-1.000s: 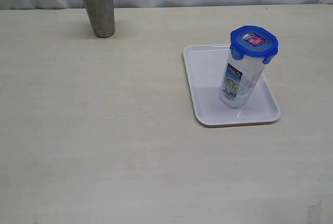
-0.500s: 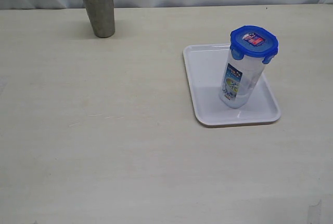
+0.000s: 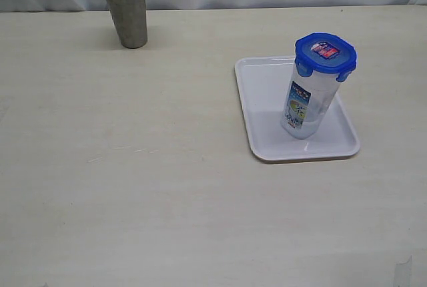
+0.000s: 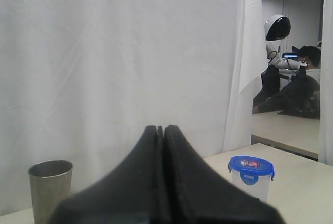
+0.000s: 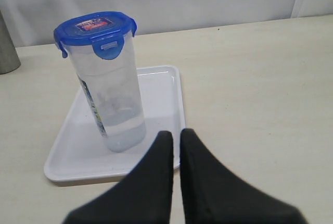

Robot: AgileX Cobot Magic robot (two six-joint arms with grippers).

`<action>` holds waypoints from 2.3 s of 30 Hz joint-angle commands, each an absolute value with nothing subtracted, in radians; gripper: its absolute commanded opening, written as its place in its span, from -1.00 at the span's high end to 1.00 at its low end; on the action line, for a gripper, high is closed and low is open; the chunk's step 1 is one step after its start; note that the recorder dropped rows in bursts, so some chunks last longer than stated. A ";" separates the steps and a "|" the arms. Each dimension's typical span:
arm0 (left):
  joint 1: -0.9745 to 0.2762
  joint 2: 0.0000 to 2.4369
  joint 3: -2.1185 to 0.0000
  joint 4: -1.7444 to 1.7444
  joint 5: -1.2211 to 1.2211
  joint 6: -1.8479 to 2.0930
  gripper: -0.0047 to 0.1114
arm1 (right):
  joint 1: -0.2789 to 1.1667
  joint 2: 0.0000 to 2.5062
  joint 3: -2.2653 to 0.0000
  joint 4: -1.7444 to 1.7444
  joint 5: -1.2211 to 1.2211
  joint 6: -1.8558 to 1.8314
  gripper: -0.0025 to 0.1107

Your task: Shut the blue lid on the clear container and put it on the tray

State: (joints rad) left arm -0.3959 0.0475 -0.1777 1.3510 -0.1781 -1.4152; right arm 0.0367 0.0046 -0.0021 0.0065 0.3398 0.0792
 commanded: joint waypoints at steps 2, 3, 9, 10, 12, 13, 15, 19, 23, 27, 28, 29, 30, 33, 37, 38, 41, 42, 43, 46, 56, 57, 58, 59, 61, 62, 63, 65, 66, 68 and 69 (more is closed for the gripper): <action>-0.395 0.041 -0.164 0.923 -0.117 -1.078 0.92 | 0.036 0.000 0.000 0.010 0.340 0.082 0.88; -0.395 0.041 -0.164 0.809 -0.099 -0.973 0.92 | 0.036 0.000 0.000 0.010 0.340 0.082 0.88; -0.395 0.041 -0.164 -0.120 -0.014 0.018 0.92 | 0.036 0.000 0.000 0.010 0.340 0.082 0.88; -0.395 0.041 -0.164 -0.185 0.000 0.145 0.92 | 0.036 0.000 0.000 0.010 0.340 0.082 0.88; -0.395 0.041 -0.164 -0.214 0.044 0.257 0.92 | 0.036 0.000 0.000 0.010 0.340 0.082 0.88; -0.395 0.041 -0.164 -0.208 0.069 0.284 0.92 | 0.036 0.000 0.000 0.010 0.340 0.082 0.88; -0.395 0.041 -0.164 -0.169 0.120 0.290 0.92 | 0.036 0.000 0.000 0.010 0.340 0.082 0.88; -0.395 0.011 -0.162 -0.135 0.214 0.290 0.92 | 0.036 0.000 0.000 0.010 0.340 0.082 0.88; -0.387 0.000 -0.110 -0.131 0.214 0.290 0.92 | 0.036 0.000 0.000 0.010 0.340 0.082 0.88; -0.345 0.000 -0.049 -0.131 0.208 0.283 0.92 | 0.036 0.000 0.000 0.010 0.340 0.082 0.88; -0.333 0.000 -0.033 -0.131 0.204 0.272 0.92 | 0.036 0.000 0.000 0.010 0.340 0.082 0.88; -0.321 0.000 -0.021 -0.131 0.201 0.256 0.92 | 0.036 0.000 0.000 0.010 0.340 0.082 0.88; -0.312 0.000 -0.008 -0.131 0.196 0.245 0.92 | 0.036 0.000 0.000 0.010 0.340 0.082 0.88; -0.286 0.000 0.000 -0.131 0.175 0.227 0.92 | 0.036 0.000 0.000 0.010 0.340 0.082 0.88; -0.277 0.000 0.000 -0.133 0.209 0.194 0.92 | 0.036 0.000 0.000 0.010 0.340 0.082 0.88; -0.277 0.000 0.000 -0.133 0.211 0.179 0.92 | 0.036 0.000 0.000 0.010 0.340 0.082 0.88; -0.277 0.000 0.000 -0.089 0.233 0.075 0.92 | 0.036 0.000 0.000 0.010 0.340 0.082 0.88; -0.277 0.000 0.000 -0.044 0.253 0.018 0.92 | 0.036 0.000 0.000 0.010 0.340 0.082 0.88; -0.277 0.000 0.000 0.000 0.274 -0.043 0.92 | 0.036 0.000 0.000 0.010 0.340 0.082 0.88; -0.277 0.000 0.000 0.049 0.304 -0.081 0.92 | 0.036 0.000 0.000 0.010 0.340 0.082 0.88; -0.248 0.000 0.000 0.031 0.309 -0.044 0.92 | 0.036 0.000 0.000 0.010 0.340 0.082 0.88; -0.234 0.000 0.000 0.028 0.309 -0.036 0.92 | 0.036 0.000 0.000 0.010 0.340 0.082 0.88; -0.215 0.000 0.000 0.023 0.309 -0.021 0.92 | 0.036 0.000 0.000 0.010 0.340 0.082 0.88; -0.196 0.000 0.000 0.016 0.309 -0.015 0.92 | 0.036 0.000 0.000 0.010 0.340 0.082 0.88; -0.161 0.000 0.000 0.000 0.309 0.000 0.92 | 0.036 0.000 0.000 0.010 0.340 0.082 0.88; -0.146 0.000 0.000 -0.012 0.310 0.000 0.92 | 0.036 0.000 0.000 0.010 0.340 0.082 0.88; -0.135 0.000 0.000 -0.014 0.311 0.000 0.92 | 0.036 0.000 0.000 0.010 0.340 0.082 0.88; -0.111 0.000 0.000 -0.016 0.311 0.000 0.92 | 0.036 0.000 0.000 0.010 0.340 0.082 0.88; -0.102 0.000 0.000 -0.012 0.311 0.006 0.92 | 0.036 0.000 0.000 0.010 0.340 0.082 0.88; -0.084 0.000 0.000 -0.013 0.311 0.048 0.92 | 0.036 0.000 0.000 0.010 0.340 0.082 0.88; -0.079 0.000 0.000 -0.011 0.311 0.060 0.92 | 0.036 0.000 0.000 0.010 0.340 0.082 0.88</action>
State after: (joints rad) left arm -0.0956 0.0031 -0.0023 -0.0054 0.3129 0.0215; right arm 0.0367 0.0046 -0.0021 0.0065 0.3398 0.0792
